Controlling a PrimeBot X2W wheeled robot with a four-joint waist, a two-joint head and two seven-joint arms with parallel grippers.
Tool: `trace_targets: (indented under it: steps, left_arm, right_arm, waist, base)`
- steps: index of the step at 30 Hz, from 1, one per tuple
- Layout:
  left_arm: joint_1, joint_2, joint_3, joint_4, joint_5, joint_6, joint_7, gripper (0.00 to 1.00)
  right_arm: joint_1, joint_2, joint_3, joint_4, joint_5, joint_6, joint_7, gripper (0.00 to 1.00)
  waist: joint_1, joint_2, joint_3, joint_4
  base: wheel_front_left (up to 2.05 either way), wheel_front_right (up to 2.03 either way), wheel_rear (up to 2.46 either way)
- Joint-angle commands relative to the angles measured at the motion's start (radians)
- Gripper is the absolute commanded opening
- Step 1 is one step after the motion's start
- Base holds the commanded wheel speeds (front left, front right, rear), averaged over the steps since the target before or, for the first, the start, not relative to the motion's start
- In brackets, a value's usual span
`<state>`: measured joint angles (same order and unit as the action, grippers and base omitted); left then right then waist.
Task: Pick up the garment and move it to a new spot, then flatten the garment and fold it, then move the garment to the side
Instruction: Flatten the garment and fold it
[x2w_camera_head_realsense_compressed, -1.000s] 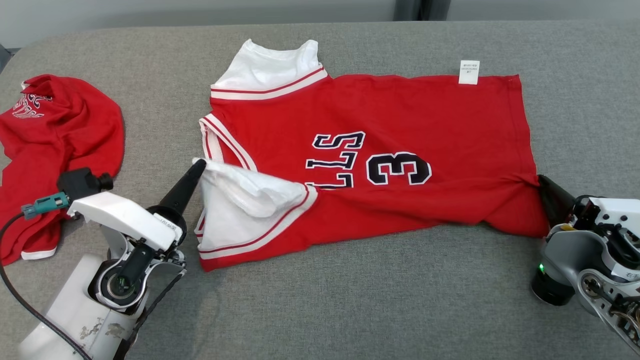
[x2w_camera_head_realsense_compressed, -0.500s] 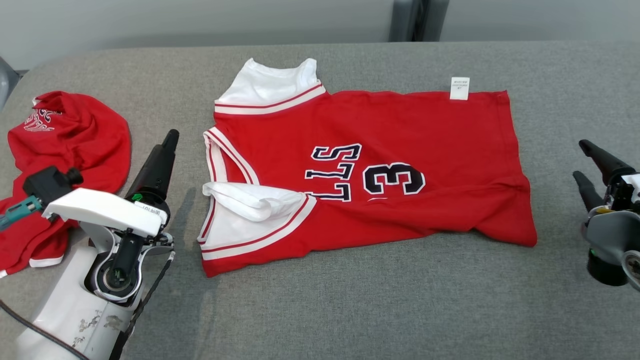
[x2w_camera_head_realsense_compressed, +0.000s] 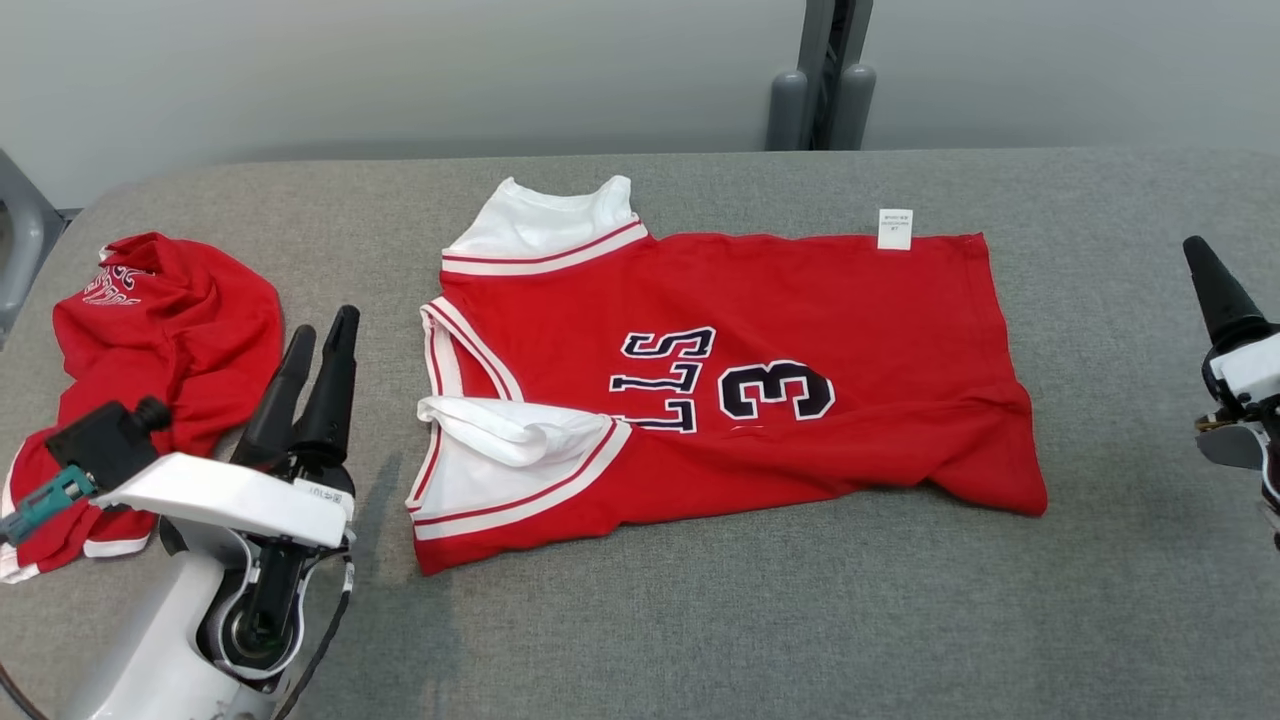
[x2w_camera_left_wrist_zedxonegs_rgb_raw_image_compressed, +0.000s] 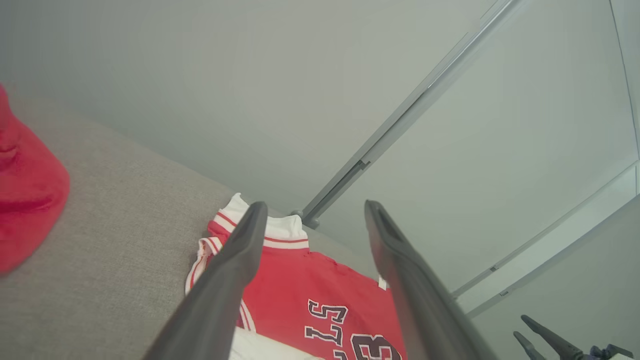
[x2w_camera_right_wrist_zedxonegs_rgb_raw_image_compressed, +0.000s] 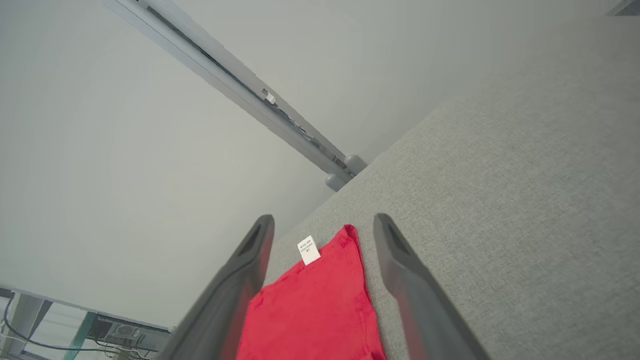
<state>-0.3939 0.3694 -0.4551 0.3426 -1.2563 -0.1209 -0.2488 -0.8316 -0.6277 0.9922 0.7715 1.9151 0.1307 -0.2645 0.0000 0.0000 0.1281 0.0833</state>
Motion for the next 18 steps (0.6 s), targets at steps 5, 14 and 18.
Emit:
trace_targets:
  steps: [5, 14, 18]
  left_arm:
    - [0.057, -0.007, 0.021, -0.043, 0.114, 0.046, -0.014, 1.00]
    - [0.140, -0.066, 0.061, -0.086, 0.298, 0.078, -0.016, 1.00]
    - [0.176, -0.094, 0.072, -0.069, 0.366, 0.092, -0.015, 1.00]
  right_arm:
    - [0.121, 0.055, -0.241, -0.007, -0.405, 0.000, -0.002, 1.00]
    - [0.386, 0.186, -0.645, -0.149, -1.002, 0.000, -0.001, 1.00]
    - [0.512, 0.275, -0.779, -0.235, -1.210, 0.000, -0.002, 1.00]
  waist:
    - [0.0000, 0.0000, -0.009, 0.001]
    - [0.0000, 0.0000, -0.013, 0.003]
    - [0.0000, 0.0000, -0.016, 0.003]
  base:
    - [0.00, 0.00, 0.00]
    - [0.00, 0.00, 0.00]
    - [0.00, 0.00, 0.00]
